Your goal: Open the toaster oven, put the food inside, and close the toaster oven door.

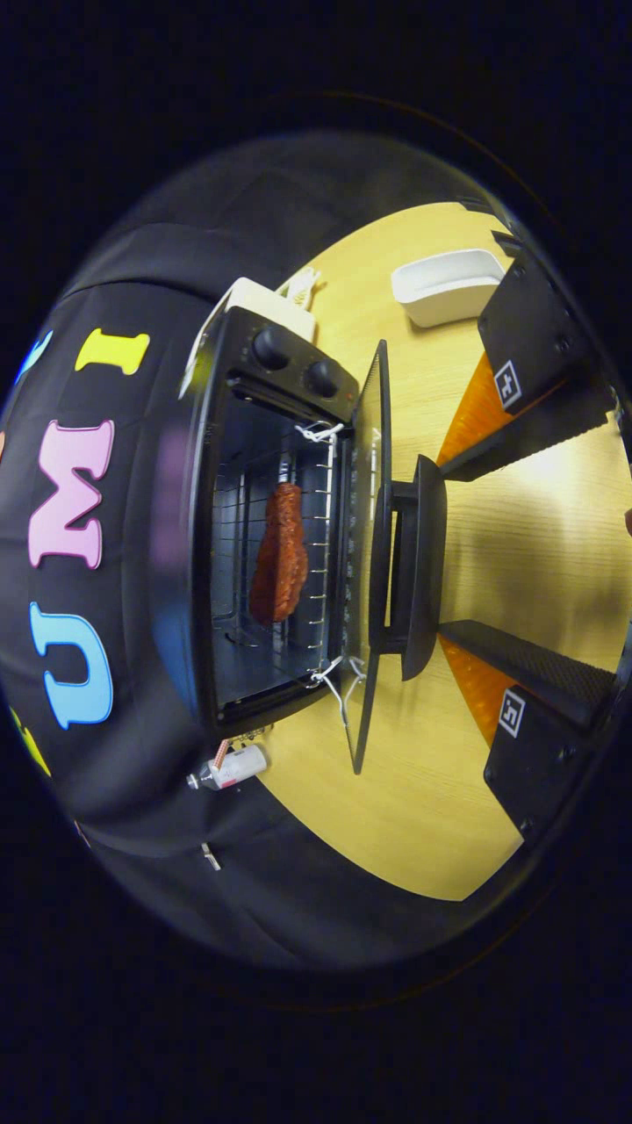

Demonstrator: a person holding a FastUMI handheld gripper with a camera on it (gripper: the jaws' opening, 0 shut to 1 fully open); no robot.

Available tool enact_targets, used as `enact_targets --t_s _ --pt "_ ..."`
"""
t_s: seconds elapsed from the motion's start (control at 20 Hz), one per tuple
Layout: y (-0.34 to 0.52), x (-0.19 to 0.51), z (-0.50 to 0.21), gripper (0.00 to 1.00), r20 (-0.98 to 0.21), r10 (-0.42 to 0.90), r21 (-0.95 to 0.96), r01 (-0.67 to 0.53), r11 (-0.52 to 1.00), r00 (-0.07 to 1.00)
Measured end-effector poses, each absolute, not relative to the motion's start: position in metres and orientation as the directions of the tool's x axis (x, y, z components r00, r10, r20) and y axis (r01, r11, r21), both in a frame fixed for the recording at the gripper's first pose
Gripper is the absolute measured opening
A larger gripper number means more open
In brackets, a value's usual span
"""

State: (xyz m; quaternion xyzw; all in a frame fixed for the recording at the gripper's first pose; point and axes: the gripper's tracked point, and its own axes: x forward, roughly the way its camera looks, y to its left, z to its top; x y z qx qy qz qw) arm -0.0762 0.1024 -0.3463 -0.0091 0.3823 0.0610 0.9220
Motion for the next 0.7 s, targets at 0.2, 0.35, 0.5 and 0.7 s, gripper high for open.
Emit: enact_targets --t_s 0.2,0.35,0.5,0.7 --pt "0.106 -0.06 -0.32 0.99 -0.662 0.115 0.047 -0.111 0.993 0.741" --pt "0.11 -0.043 -0.299 0.99 -0.628 0.118 0.061 -0.103 0.993 0.769" --pt "0.11 -0.025 -0.28 0.99 -0.591 0.115 0.056 -0.101 0.993 0.799" --pt "0.1 -0.016 -0.252 0.99 -0.541 0.102 0.049 -0.089 0.995 0.835"
